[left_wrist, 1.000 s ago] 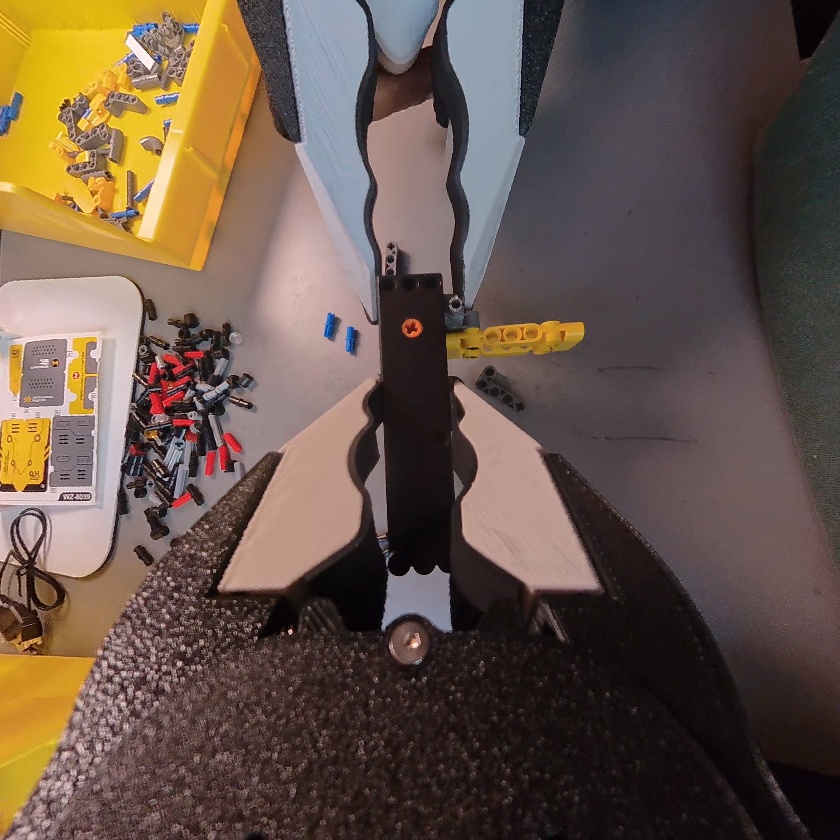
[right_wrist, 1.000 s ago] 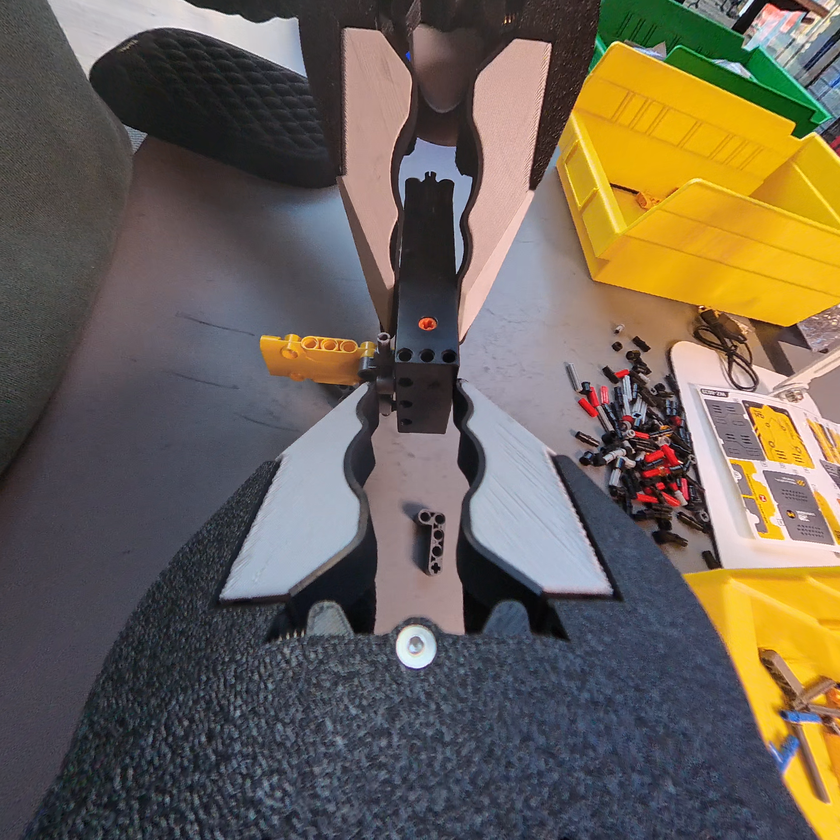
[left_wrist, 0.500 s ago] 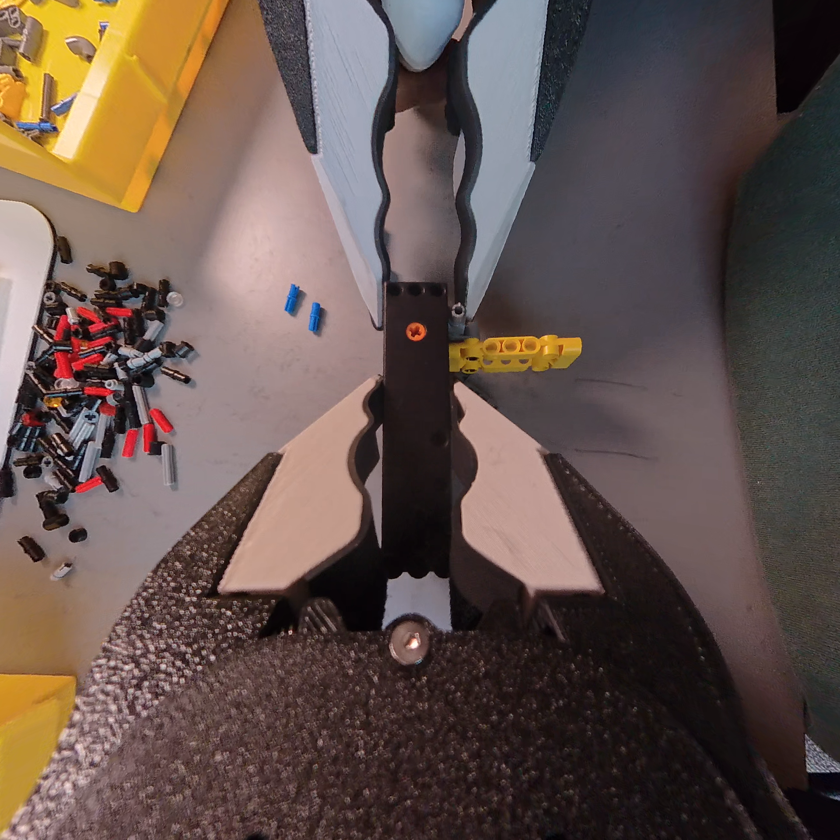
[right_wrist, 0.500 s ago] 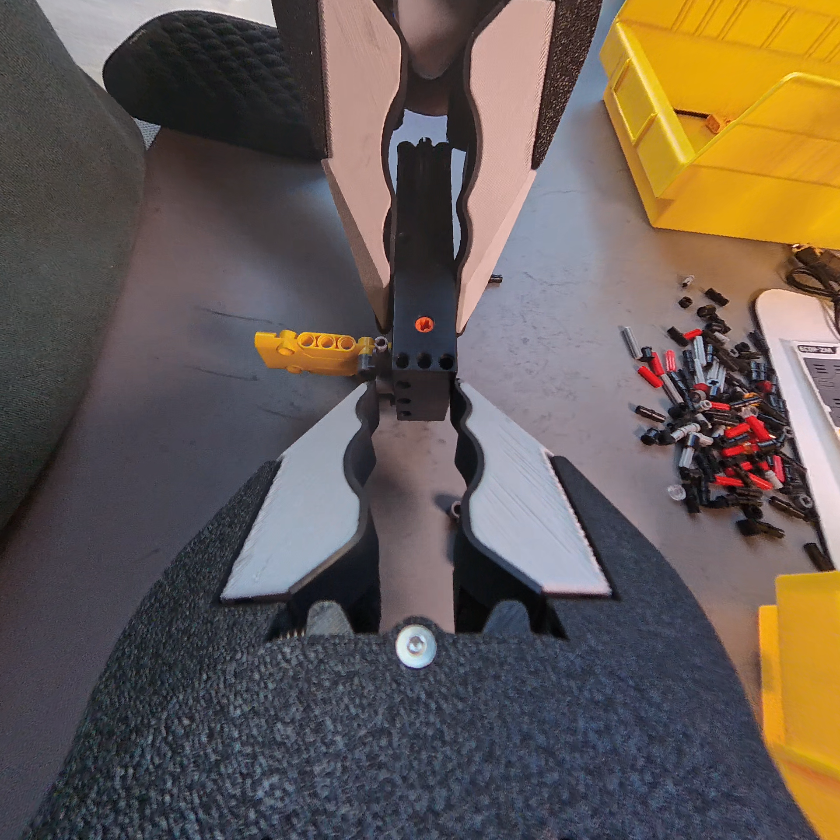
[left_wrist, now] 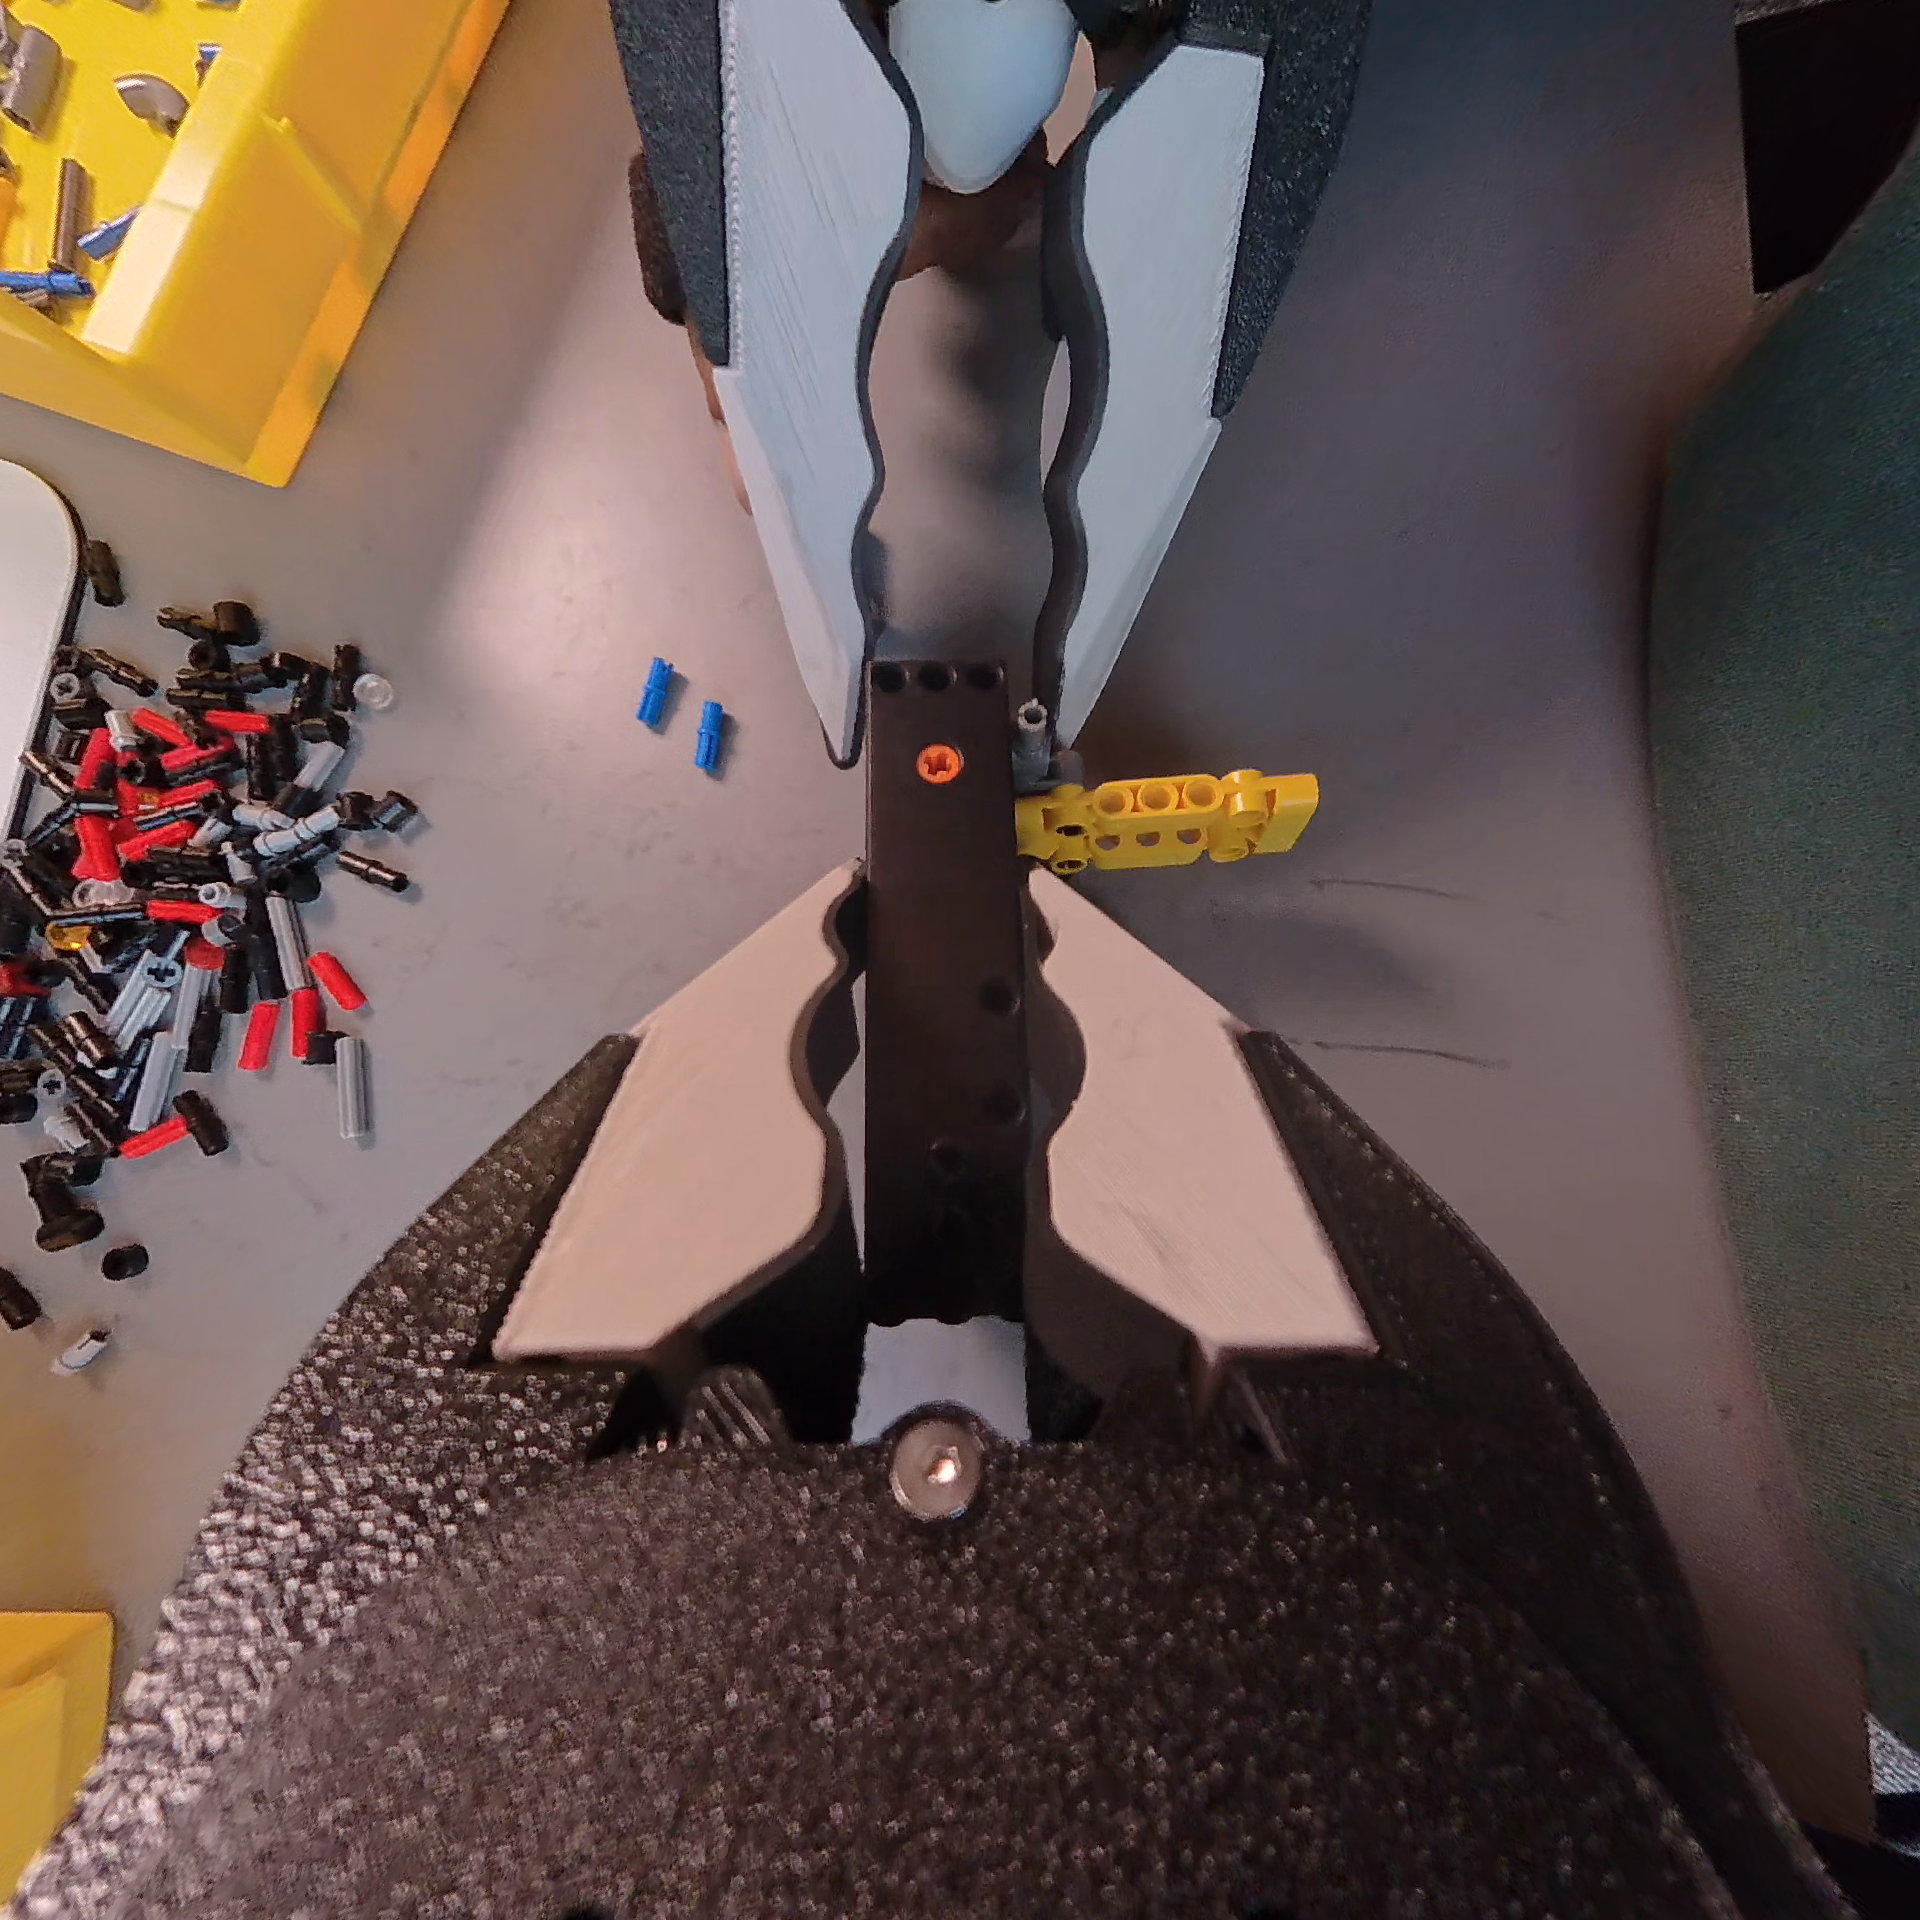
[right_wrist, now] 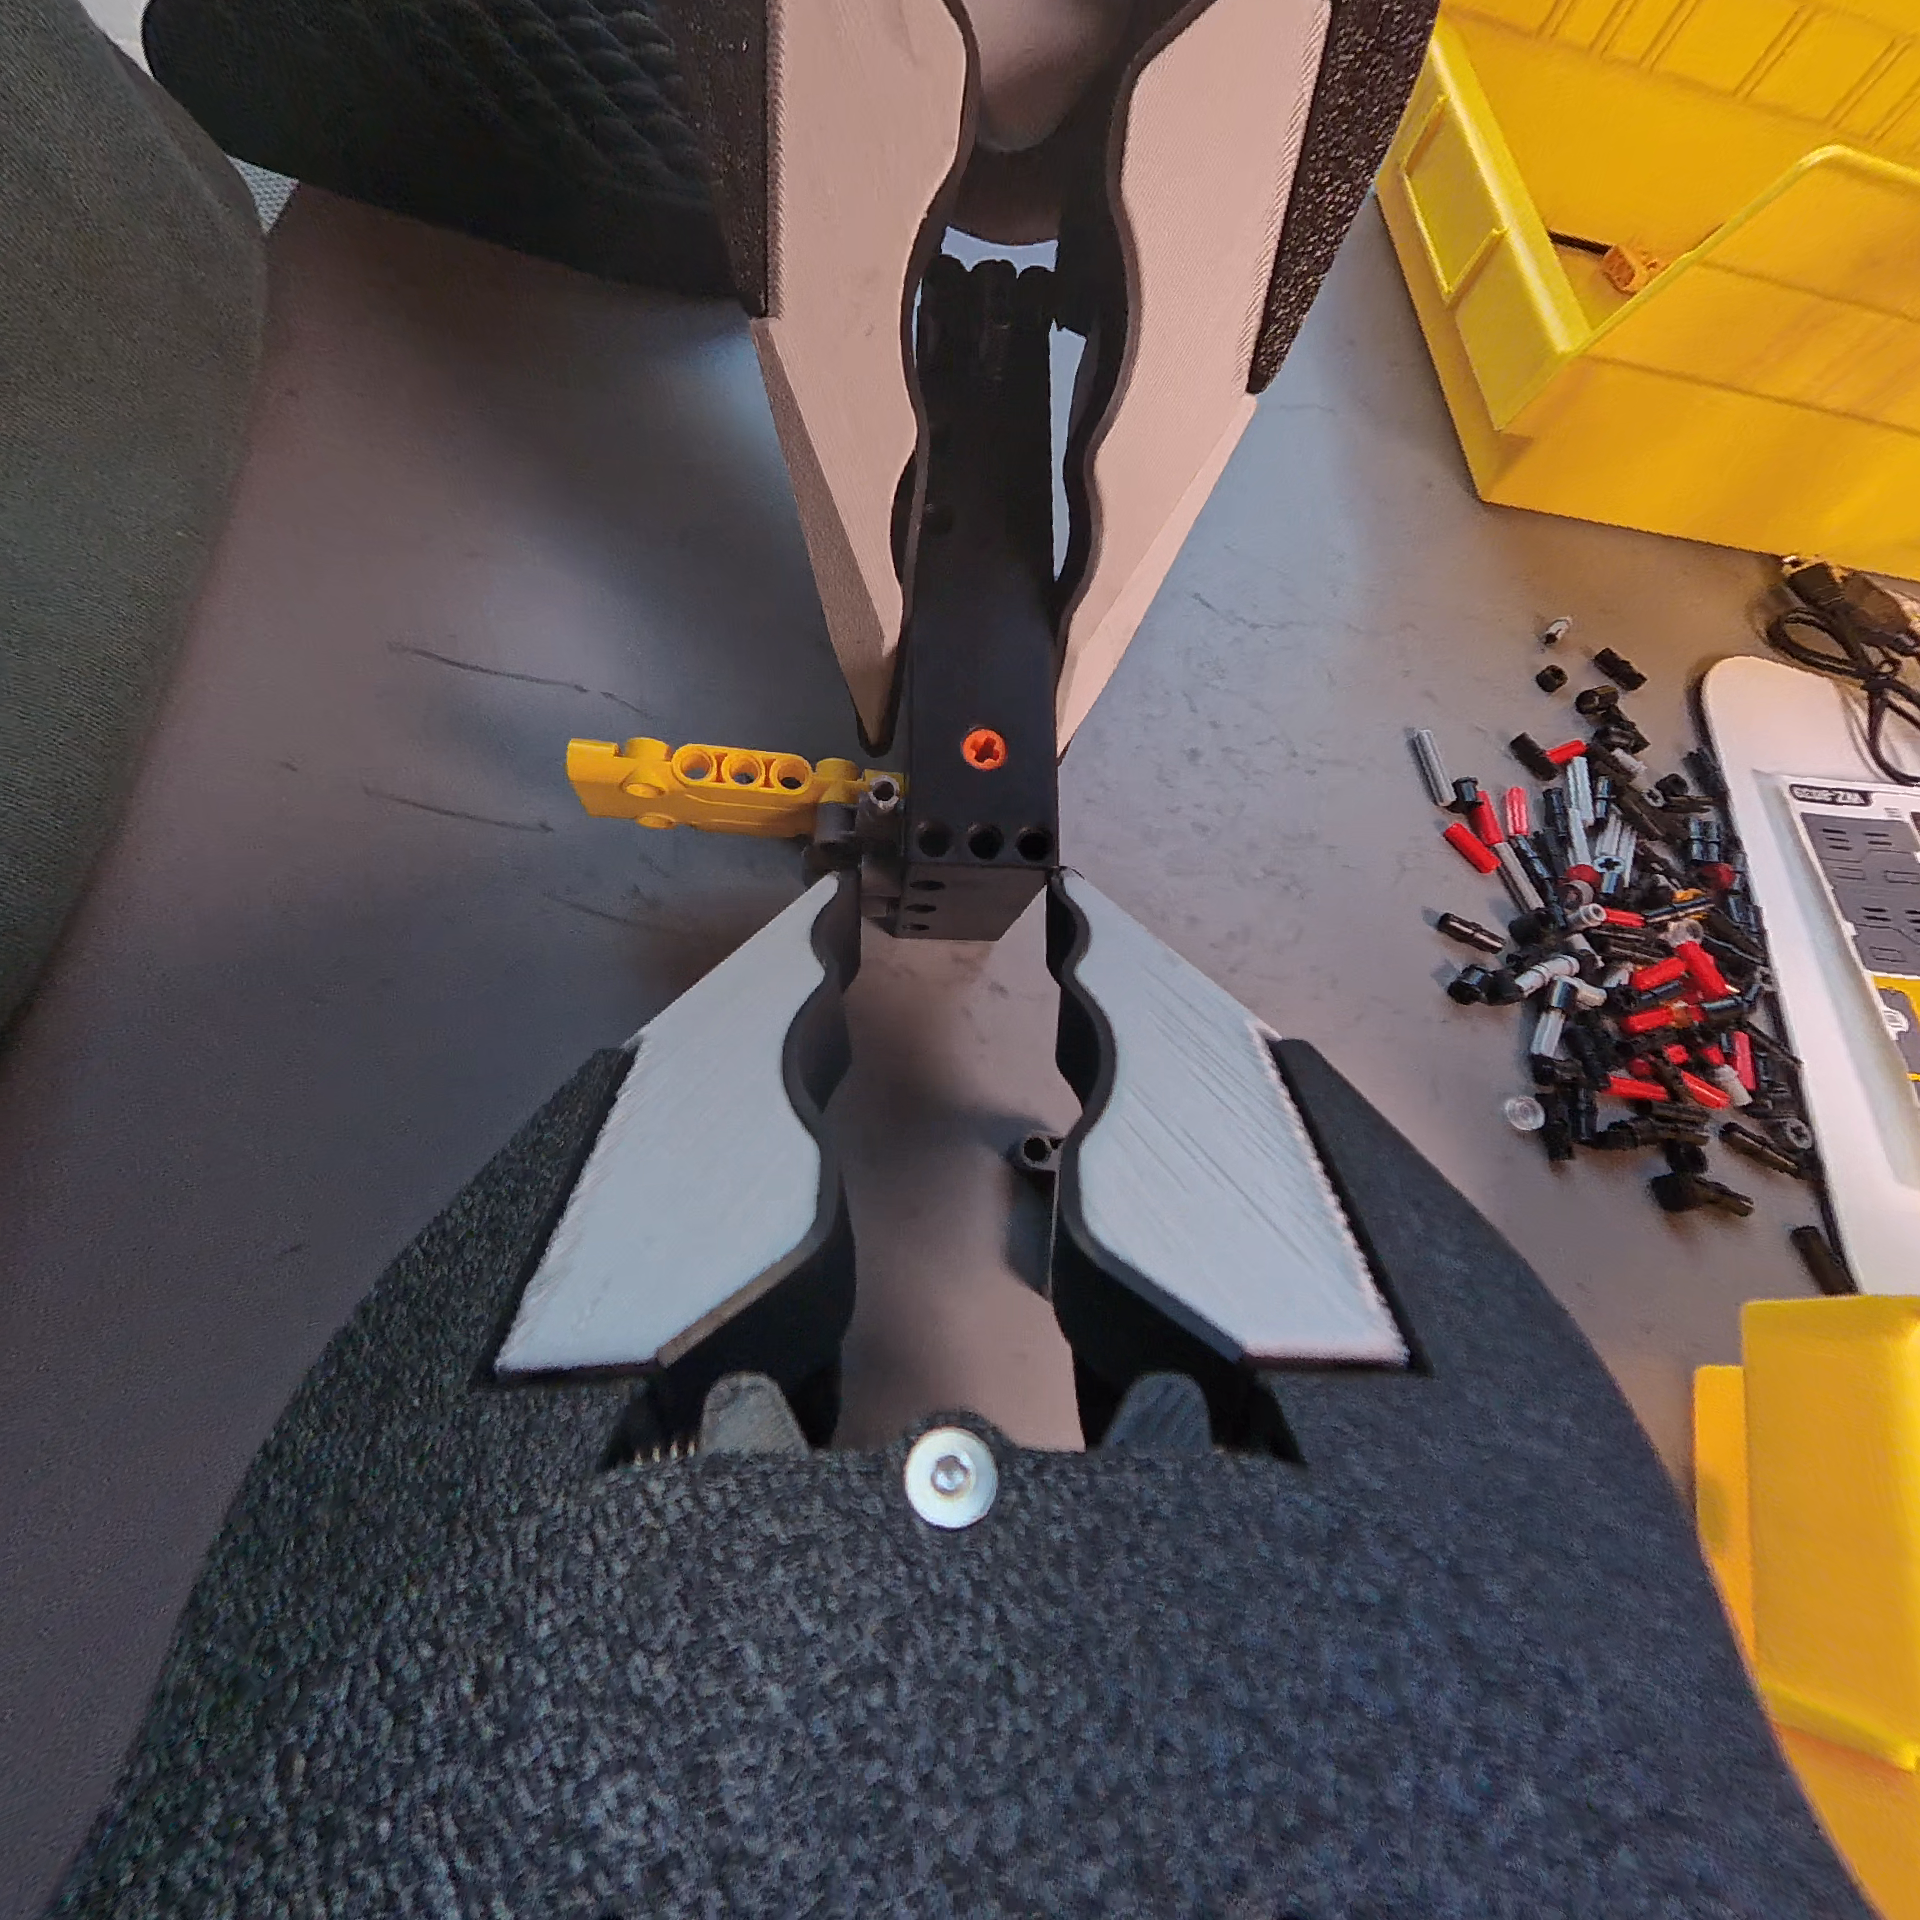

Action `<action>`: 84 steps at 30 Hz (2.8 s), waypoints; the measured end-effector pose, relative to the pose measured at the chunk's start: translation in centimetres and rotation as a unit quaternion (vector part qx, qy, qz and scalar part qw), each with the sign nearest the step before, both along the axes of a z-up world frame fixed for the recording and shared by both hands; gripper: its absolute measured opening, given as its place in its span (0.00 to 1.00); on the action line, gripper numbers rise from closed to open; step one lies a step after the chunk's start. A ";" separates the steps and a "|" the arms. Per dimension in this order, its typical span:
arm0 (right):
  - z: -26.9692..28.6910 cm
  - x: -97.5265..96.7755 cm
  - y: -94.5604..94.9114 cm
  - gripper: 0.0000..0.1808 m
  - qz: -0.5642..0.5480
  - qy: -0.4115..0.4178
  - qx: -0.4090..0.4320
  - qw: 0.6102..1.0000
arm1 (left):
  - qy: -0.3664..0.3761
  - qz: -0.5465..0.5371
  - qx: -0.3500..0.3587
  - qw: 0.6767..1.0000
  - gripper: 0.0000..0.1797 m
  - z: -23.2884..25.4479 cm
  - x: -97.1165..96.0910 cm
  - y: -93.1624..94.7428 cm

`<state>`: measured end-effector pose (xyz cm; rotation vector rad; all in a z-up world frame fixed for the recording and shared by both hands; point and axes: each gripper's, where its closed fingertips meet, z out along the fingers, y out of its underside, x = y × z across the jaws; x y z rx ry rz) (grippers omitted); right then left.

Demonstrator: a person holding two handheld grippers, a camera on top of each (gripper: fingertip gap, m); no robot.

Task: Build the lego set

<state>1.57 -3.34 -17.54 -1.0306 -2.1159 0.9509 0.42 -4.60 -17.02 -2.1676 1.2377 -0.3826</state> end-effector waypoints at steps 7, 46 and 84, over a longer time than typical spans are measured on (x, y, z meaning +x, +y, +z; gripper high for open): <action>0.4 0.6 0.7 0.16 -0.002 -0.001 0.001 1.000 | -0.002 -0.006 0.017 1.000 0.22 0.0 0.3 0.0; -0.2 1.4 2.4 0.20 -0.028 -0.041 -0.005 0.999 | -0.026 -0.010 0.005 1.000 0.20 -1.1 0.9 0.1; 5.1 2.2 -0.4 0.03 0.009 -0.022 -0.019 1.000 | -0.056 -0.014 0.022 0.998 0.18 -0.9 0.9 0.1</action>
